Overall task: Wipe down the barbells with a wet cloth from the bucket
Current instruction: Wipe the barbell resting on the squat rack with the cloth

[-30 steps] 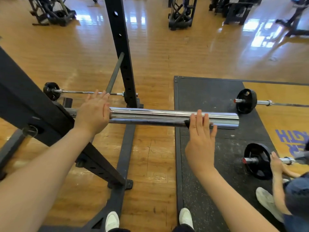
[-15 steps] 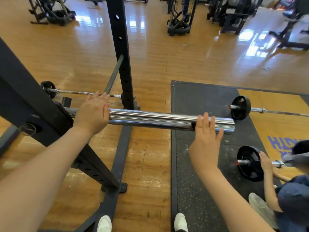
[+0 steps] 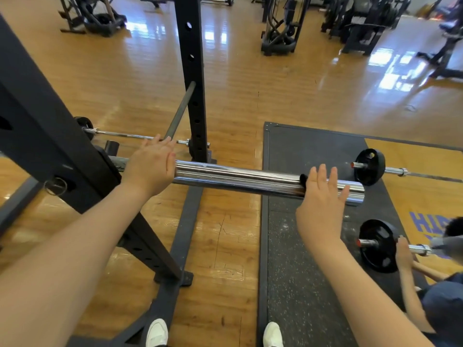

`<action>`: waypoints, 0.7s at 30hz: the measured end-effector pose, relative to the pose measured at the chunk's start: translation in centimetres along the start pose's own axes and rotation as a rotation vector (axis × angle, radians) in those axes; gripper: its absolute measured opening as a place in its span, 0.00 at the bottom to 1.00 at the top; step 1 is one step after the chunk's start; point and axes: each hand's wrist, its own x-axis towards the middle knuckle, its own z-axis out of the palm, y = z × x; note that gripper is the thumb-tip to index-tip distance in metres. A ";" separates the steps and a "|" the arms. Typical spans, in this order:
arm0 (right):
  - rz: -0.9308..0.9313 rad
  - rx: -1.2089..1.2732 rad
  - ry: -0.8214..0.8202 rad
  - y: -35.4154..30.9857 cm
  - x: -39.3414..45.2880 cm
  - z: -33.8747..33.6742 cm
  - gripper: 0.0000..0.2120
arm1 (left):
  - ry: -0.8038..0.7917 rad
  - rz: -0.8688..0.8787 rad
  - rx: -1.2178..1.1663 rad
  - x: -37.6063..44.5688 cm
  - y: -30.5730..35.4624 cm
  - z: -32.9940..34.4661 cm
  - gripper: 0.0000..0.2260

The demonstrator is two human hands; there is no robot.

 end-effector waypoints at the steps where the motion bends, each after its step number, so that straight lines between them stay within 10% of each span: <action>1: 0.008 0.004 -0.001 -0.3 0.2 -0.1 0.31 | 0.001 0.000 -0.006 0.0 0.0 0.0 0.28; 9: -0.283 0.208 0.044 -3.0 -0.4 1.5 0.33 | -0.008 -0.005 -0.007 0.0 0.1 -0.1 0.28; 16: -0.344 0.511 0.426 -1.1 -0.6 2.8 0.19 | 0.008 -0.001 -0.024 -0.1 0.1 0.0 0.28; 21: -0.390 0.425 0.347 0.8 -0.9 3.3 0.20 | 0.000 0.003 -0.027 -0.2 0.2 -0.1 0.28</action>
